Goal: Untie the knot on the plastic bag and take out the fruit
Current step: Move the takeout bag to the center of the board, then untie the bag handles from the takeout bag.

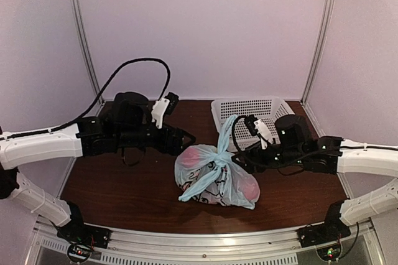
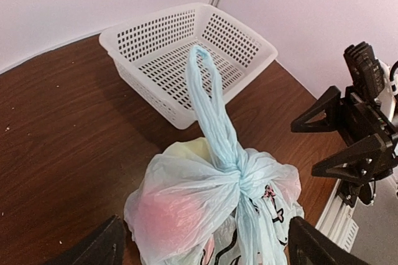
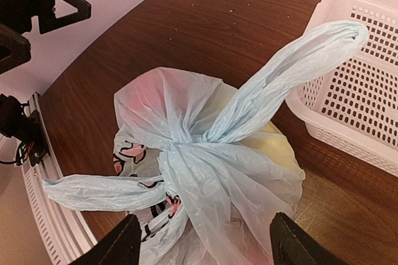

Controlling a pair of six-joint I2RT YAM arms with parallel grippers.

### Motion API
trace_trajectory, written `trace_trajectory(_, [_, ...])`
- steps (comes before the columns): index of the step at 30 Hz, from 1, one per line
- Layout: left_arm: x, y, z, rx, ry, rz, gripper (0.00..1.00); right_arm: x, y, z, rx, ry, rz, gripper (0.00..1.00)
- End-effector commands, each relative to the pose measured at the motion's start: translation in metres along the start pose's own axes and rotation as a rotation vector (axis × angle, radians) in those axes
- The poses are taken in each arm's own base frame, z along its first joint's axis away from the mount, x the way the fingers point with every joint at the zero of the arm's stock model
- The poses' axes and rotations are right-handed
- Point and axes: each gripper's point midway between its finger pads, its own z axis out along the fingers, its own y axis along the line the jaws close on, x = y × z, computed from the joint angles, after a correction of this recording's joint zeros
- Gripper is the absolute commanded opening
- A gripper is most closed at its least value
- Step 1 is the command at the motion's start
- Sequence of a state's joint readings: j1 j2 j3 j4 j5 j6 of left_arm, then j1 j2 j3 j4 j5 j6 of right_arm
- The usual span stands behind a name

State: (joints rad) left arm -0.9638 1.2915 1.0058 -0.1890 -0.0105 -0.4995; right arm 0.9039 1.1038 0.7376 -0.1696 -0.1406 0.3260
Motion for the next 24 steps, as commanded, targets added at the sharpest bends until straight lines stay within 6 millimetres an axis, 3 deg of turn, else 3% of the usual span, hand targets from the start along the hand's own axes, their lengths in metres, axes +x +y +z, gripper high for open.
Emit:
trace_trajectory(1, [0.002,-0.019,0.018,0.100,0.045,0.103,0.87,-0.003,0.007,0.013,0.027,0.027,-0.050,0.70])
trace_trajectory(7, [0.011,-0.029,0.035,0.171,0.055,0.082,0.76,0.000,0.018,0.029,0.011,0.046,-0.064,0.60])
trace_trajectory(15, [0.032,-0.024,0.029,0.186,0.065,0.058,0.72,0.008,0.021,0.044,0.002,0.055,-0.061,0.49])
trace_trajectory(19, [0.034,-0.035,0.029,0.208,0.073,0.133,0.70,0.010,0.019,0.047,0.007,0.050,-0.061,0.37])
trace_trajectory(24, [0.040,-0.048,0.046,0.229,0.106,0.213,0.67,0.011,0.019,0.046,-0.001,0.032,-0.042,0.09])
